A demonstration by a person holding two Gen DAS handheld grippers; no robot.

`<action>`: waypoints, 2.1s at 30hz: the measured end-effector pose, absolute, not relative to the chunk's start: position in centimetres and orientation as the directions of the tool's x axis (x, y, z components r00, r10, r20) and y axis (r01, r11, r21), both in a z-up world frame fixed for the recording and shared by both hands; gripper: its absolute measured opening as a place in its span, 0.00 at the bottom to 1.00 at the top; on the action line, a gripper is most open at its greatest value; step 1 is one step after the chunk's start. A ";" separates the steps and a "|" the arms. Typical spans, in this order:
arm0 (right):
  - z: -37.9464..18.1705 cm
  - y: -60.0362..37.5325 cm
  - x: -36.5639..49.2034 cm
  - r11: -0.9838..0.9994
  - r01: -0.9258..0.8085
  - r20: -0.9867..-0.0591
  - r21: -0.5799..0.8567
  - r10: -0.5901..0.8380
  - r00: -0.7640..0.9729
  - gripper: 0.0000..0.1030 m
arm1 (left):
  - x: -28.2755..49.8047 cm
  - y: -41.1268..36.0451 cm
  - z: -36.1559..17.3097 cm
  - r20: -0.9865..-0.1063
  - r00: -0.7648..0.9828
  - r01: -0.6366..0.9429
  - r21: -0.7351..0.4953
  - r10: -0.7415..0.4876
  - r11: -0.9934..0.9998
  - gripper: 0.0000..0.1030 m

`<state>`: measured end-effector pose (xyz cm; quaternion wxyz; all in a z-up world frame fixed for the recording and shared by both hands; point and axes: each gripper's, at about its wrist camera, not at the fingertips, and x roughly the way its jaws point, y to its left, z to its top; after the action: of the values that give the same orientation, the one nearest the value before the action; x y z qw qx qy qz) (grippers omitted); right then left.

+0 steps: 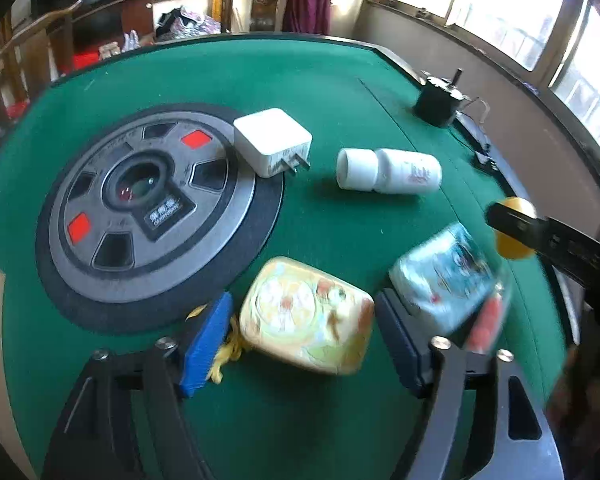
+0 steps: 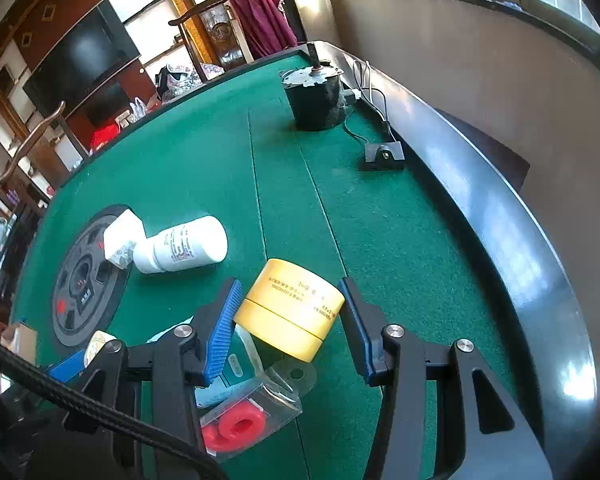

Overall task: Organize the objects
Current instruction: 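Grasp the yellow cartoon tin with left gripper while right grasps the yellow tape roll, then carry the tin and tape roll into the box and open both grippers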

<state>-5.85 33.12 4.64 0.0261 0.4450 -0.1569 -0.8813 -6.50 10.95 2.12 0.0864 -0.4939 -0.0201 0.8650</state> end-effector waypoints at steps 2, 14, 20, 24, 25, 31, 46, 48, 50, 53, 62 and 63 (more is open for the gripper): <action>4.6 33.4 -5.8 -0.941 -0.099 -0.772 0.324 -0.203 -0.603 0.47 | -6.8 11.8 1.8 -0.847 -0.514 -0.143 -0.072 0.136 -0.987 0.67; 4.7 33.0 -5.7 -0.938 -0.088 -0.759 0.335 -0.214 -0.615 0.47 | -3.5 10.0 2.8 -0.827 -0.533 -0.334 0.011 0.179 -0.943 0.56; 5.2 32.2 -5.5 -0.944 -0.049 -0.739 0.328 -0.224 -0.635 0.47 | 1.2 5.9 6.7 -0.775 -0.607 -0.284 0.006 0.175 -0.959 0.57; 6.1 31.4 -4.7 -0.936 0.008 -0.691 0.352 -0.266 -0.672 0.47 | 3.5 2.3 8.7 -0.753 -0.636 -0.221 -0.032 0.169 -0.975 0.57; 6.4 31.2 -4.5 -0.937 0.019 -0.679 0.350 -0.268 -0.683 0.47 | 4.3 1.0 9.2 -0.748 -0.644 -0.200 -0.038 0.160 -0.979 0.57; 7.6 29.0 -3.3 -0.949 0.067 -0.622 0.308 -0.254 -0.740 0.47 | 8.4 -7.0 10.8 -0.718 -0.690 -0.042 -0.079 0.086 -0.996 0.57; 11.7 11.5 4.9 -0.809 0.448 -0.613 0.381 -0.584 -0.532 0.47 | 17.6 -21.7 8.8 -0.701 -0.695 0.269 -0.044 -0.162 -0.962 0.57; 11.7 7.5 6.7 -0.758 0.529 -0.623 0.381 -0.633 -0.459 0.47 | 17.8 -22.4 7.8 -0.709 -0.681 0.290 -0.029 -0.184 -0.957 0.57; 11.3 4.4 8.4 -0.717 0.587 -0.638 0.375 -0.659 -0.398 0.47 | 18.0 -22.9 6.9 -0.716 -0.672 0.292 -0.023 -0.188 -0.956 0.57; 10.3 -0.3 10.8 -0.652 0.666 -0.670 0.362 -0.679 -0.300 0.47 | 18.0 -23.0 5.8 -0.727 -0.661 0.285 -0.014 -0.186 -0.958 0.57; 5.7 -7.6 15.5 -0.566 0.783 -0.779 0.256 -0.600 -0.180 0.47 | 17.9 -22.6 3.3 -0.746 -0.628 0.259 0.068 -0.222 -0.963 0.57; 5.1 -8.0 16.0 -0.563 0.794 -0.794 0.230 -0.581 -0.181 0.47 | 18.0 -22.7 2.9 -0.752 -0.622 0.258 0.067 -0.219 -0.964 0.57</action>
<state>16.01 -8.05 5.11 0.4526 0.4522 0.1180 -0.7595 17.96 -22.67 2.93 -0.1324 -0.4144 -0.0238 0.9001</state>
